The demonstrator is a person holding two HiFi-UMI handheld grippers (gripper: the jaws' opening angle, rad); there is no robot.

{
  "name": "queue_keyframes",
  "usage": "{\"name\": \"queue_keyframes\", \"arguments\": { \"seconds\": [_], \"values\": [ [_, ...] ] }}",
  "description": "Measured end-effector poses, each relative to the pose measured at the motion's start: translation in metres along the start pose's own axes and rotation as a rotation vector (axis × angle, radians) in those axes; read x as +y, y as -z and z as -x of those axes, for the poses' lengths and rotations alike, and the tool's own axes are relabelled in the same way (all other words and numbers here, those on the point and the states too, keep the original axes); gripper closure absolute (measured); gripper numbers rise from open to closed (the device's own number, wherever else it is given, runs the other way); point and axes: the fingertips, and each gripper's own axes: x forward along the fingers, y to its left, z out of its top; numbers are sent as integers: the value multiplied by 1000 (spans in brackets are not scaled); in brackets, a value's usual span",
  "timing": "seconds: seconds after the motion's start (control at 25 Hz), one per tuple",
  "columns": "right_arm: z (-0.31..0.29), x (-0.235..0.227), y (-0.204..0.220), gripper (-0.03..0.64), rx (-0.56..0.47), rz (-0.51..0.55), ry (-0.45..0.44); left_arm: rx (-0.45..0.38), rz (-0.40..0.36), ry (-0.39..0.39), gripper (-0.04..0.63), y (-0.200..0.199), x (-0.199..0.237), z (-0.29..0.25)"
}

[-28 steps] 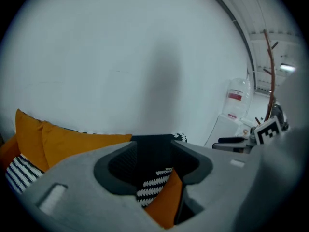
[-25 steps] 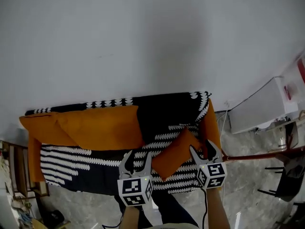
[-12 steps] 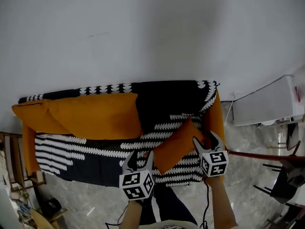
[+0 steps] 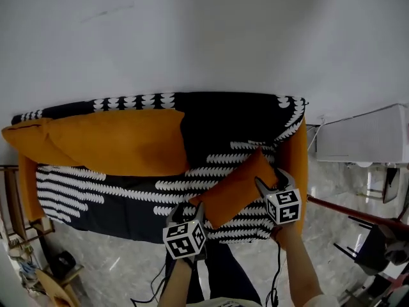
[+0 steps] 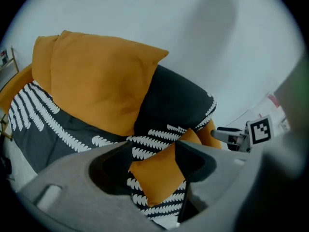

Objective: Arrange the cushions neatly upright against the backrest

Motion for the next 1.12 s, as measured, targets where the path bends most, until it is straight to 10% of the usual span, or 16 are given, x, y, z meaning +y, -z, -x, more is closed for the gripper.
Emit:
{"name": "queue_keyframes", "arguments": {
  "seconds": [1.12],
  "values": [
    [-119, -38, 60, 255, 285, 55, -91, 247, 254, -51, 270, 110, 45, -114]
  ]
}}
